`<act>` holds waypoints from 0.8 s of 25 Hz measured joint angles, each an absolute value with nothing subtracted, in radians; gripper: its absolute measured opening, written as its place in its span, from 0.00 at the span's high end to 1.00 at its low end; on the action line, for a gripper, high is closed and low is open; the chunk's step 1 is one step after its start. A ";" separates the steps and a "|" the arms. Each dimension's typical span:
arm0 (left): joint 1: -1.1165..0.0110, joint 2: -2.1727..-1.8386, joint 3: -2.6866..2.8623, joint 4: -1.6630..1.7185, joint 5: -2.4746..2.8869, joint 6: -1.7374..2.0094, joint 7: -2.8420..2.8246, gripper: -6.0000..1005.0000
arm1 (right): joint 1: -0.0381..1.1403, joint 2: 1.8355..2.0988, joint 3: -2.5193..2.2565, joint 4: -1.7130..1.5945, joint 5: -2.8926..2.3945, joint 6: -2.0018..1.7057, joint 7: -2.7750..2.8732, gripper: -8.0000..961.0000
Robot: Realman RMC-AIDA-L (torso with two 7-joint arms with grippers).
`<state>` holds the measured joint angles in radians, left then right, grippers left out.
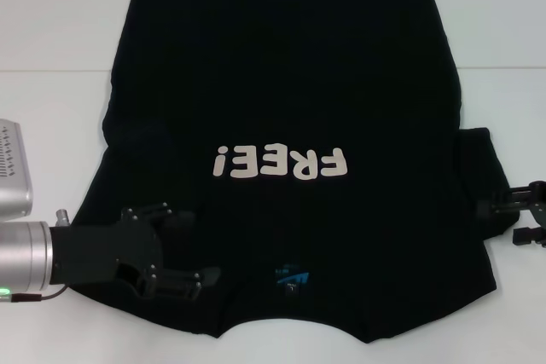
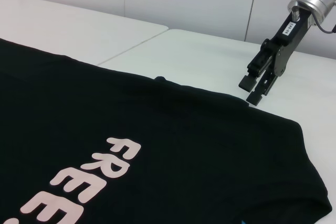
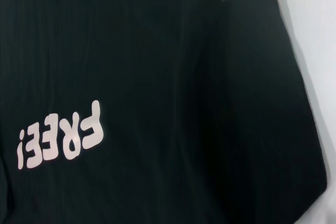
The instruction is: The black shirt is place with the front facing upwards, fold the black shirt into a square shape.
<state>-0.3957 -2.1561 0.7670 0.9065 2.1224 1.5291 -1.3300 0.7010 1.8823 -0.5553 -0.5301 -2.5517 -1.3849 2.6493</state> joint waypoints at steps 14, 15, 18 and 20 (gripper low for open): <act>-0.396 -2.157 0.767 0.907 2.123 1.529 -1.333 0.05 | 0.713 1.891 -0.555 -0.529 -2.549 -1.349 2.649 0.05; -0.396 -2.157 0.767 0.907 2.123 1.529 -1.333 0.05 | 0.715 1.891 -0.555 -0.529 -2.549 -1.346 2.649 0.05; -0.396 -2.157 0.767 0.907 2.123 1.528 -1.333 0.05 | 0.717 1.895 -0.555 -0.528 -2.549 -1.342 2.649 0.05; -0.396 -2.157 0.767 0.907 2.123 1.528 -1.334 0.05 | 0.718 1.898 -0.555 -0.528 -2.549 -1.339 2.649 0.05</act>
